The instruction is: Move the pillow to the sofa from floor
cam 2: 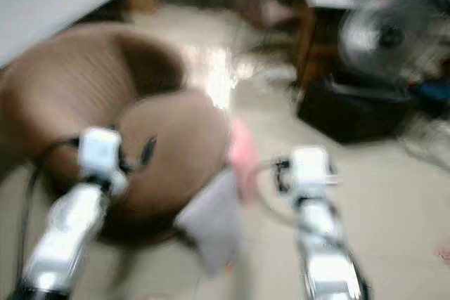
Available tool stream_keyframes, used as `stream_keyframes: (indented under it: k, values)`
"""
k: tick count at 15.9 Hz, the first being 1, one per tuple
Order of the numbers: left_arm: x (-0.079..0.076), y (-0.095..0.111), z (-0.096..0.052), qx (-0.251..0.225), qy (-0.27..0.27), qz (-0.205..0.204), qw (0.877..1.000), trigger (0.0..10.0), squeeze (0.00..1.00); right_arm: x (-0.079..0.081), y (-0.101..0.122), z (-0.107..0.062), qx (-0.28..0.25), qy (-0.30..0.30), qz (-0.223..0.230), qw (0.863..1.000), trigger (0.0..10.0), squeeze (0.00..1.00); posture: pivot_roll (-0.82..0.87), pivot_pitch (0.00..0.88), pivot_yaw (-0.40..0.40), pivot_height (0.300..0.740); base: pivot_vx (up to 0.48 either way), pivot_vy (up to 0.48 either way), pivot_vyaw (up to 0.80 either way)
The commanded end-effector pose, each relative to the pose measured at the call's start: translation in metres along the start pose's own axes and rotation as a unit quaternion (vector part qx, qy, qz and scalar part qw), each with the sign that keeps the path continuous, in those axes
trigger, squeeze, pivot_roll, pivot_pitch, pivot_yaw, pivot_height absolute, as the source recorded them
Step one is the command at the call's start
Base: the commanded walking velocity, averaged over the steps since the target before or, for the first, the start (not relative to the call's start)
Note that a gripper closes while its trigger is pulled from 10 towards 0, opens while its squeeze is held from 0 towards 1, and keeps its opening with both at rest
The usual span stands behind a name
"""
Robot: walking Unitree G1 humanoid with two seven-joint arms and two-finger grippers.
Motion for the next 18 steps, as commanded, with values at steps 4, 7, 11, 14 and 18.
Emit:
stream_keyframes:
  k: [4,7,11,14,18]
  values:
    - [-0.014,0.008,0.006,-0.015,-0.029,-0.006,0.999,10.0,0.00,-0.012,0.000,0.000,0.000,-0.020,-0.005,1.000,10.0,0.00,-0.06,0.000,-0.002,0.740,0.371,0.000,-0.76]
    - [-0.017,0.008,0.006,-0.018,-0.035,-0.008,0.999,10.0,0.00,-0.011,0.000,0.000,0.000,-0.020,-0.004,1.000,10.0,0.00,-0.06,0.000,-0.002,0.740,0.239,0.000,-0.76]
    - [-0.026,0.011,0.006,-0.029,-0.062,-0.012,0.998,10.0,0.00,-0.004,0.002,-0.001,-0.006,0.000,-0.002,1.000,10.0,0.00,-0.06,0.000,0.003,0.740,0.000,0.000,0.00]
    - [-0.023,0.012,0.007,-0.031,-0.062,-0.009,0.998,10.0,0.00,-0.006,0.001,-0.002,-0.004,0.000,0.006,1.000,10.0,0.00,-0.06,0.000,0.007,0.740,0.000,0.123,-0.21]
    - [-0.021,0.011,0.008,-0.031,-0.061,-0.007,0.998,10.0,0.00,-0.006,0.000,-0.001,-0.003,0.002,0.009,1.000,10.0,0.00,-0.06,0.000,0.007,0.740,0.000,0.413,-0.51]
Point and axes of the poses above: a point about 5 cm out from each wrist's last joint towards the gripper, its own z axis pointing out of the wrist towards the gripper, its own y axis along the axis of the wrist's last joint, x = y × z, the point moved 4 cm from there along z, pointing out of the wrist towards the gripper, and after that the axes turned 4 degrees about z, right-handed, at the moved point
